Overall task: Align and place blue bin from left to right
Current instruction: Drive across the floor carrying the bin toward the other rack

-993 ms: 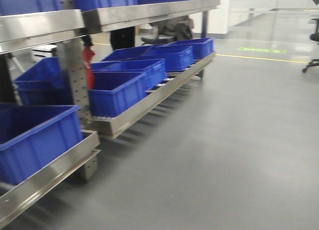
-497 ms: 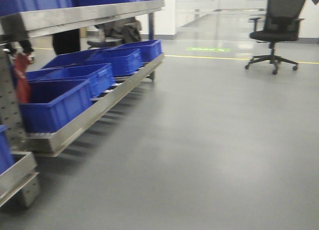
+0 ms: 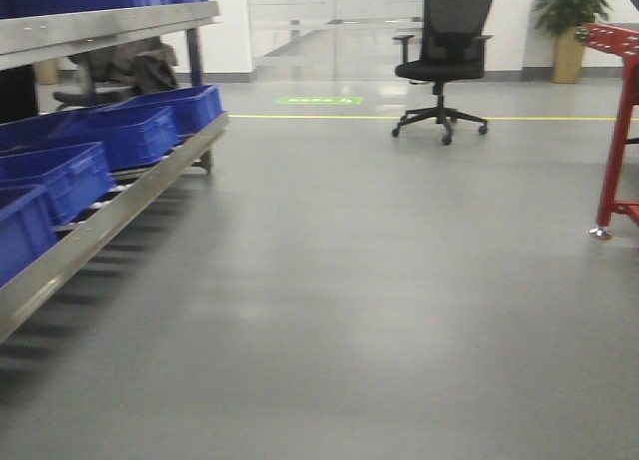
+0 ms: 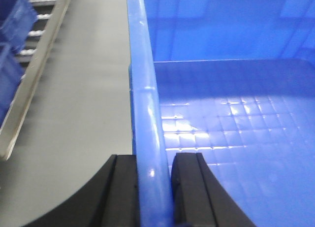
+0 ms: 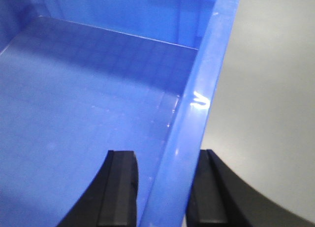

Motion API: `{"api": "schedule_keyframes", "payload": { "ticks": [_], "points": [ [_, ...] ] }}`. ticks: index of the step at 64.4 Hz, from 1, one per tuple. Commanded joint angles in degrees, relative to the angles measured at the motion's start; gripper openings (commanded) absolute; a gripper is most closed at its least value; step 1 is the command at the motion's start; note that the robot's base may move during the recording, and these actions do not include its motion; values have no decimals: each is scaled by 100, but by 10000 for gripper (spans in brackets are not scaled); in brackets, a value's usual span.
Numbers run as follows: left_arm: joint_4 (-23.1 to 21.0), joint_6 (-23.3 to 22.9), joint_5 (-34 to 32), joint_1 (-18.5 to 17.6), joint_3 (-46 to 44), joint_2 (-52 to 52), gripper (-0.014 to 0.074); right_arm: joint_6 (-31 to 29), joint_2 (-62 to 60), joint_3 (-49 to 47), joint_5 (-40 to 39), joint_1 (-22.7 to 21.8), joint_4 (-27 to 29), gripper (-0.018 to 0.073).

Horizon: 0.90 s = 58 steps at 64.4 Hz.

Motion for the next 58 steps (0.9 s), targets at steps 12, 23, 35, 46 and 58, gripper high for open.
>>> {"api": "schedule_keyframes", "payload": {
  "ticks": [12,23,35,46,58],
  "points": [
    [-48,72,-568,-73,-94,-143,-8,-31,-71,-46,-495,-27,-79,-79],
    [-48,72,-568,-73,-94,-143,-8,-31,-71,-46,-495,-27,-79,-79],
    [-48,72,-568,-73,-94,-143,-8,-31,-71,-46,-495,-27,-79,-79],
    [-48,72,-568,-73,-94,-143,-8,-31,-71,-46,-495,-27,-79,-79],
    [-48,72,-568,-73,-94,-143,-8,-31,-71,-46,-495,-27,-79,-79]
  ]
}}
